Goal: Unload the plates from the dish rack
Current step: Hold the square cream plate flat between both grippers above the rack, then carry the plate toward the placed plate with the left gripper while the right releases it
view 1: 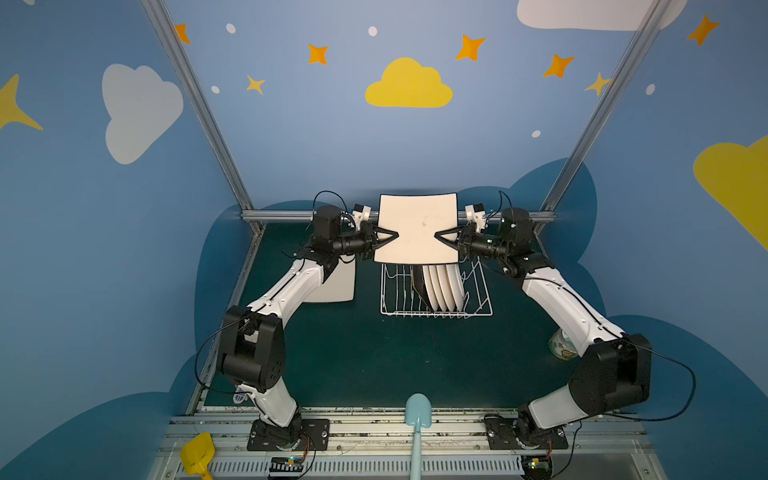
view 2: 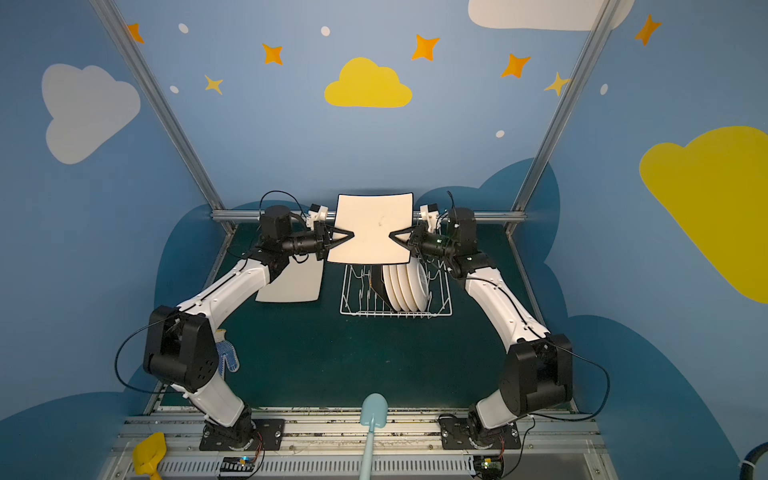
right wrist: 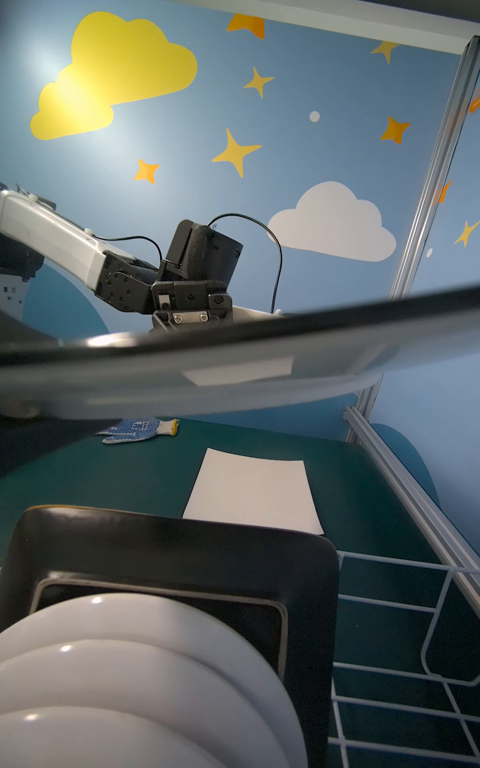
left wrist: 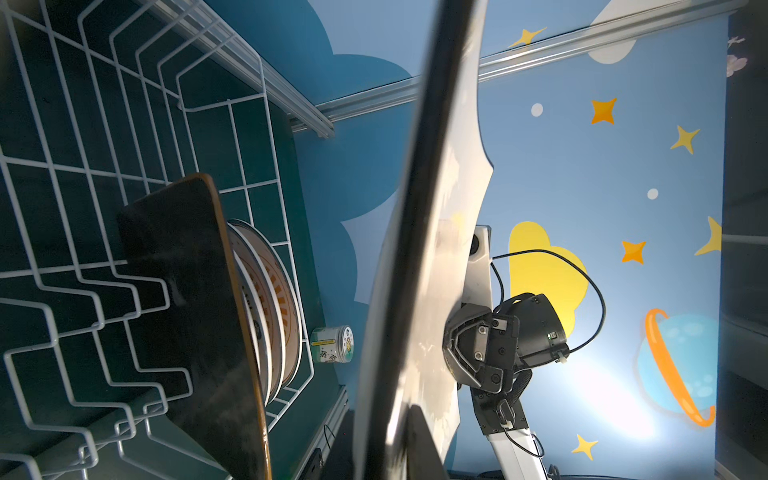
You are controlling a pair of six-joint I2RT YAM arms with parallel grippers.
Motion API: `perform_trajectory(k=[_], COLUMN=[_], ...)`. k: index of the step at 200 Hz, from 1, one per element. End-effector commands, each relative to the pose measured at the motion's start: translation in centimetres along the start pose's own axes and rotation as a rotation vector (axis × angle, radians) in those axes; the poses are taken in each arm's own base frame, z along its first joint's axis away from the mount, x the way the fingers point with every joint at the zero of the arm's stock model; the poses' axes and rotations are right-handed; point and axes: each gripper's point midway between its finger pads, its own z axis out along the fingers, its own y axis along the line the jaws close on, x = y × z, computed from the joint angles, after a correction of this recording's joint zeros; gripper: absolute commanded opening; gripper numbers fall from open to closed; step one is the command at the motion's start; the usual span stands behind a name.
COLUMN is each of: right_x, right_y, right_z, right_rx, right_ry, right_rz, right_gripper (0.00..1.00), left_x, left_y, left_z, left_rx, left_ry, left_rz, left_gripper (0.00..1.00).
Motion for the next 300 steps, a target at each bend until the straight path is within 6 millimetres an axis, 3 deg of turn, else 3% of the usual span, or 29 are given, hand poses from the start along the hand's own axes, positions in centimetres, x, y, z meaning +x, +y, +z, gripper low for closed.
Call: perform_trajectory(k=[1,36,86,119,138,185,246,300], right_x=[0.1,0.0,0.0,0.0,-0.1,0.0,0.0,0.9], right_y=[3.2,3.6,3.4,3.2,3.3,2.7,1.8,2.7], right_z=[0.0,-0.1,-0.2,-0.4,-0.5,-0.9,-3.1,-5.2], right_rx=[-0.084,-0.088,-0.077,-0.048,-0.04,0.023,0.171,0.246], right_ry=[-0.004,-0.01,-0.014,-0.022,-0.026,-0.036,-0.096,-0.097], right_rz=[-0.12,-0.129,-0.125,-0.134,-0.14,-0.166,-0.303,-0.521], right_gripper=[0.31,0.47,0.61,0.82,0.87,0.89,0.89,0.9], left_x=[0.5,0.3,-0.1,-0.5,-0.6,-0.9,-1.3,-2.2], left_y=[-3.9,-3.8,-3.4,-4.0,-4.4,-5.0,-5.7,-6.2], left_z=[0.1,-0.2,-0.5,-0.9,-1.0,-1.3,-2.2,-4.7], left_rx=[0.079,0.077,0.073,0.091,0.099,0.115,0.118,0.084], left_ry=[0.011,-0.004,-0.024,-0.037,-0.042,-0.054,-0.066,-0.096], left_rz=[0.13,0.127,0.115,0.114,0.118,0.115,0.131,0.168], left_gripper=[0.03,0.03,0.03,0.03,0.03,0.03,0.03,0.03])
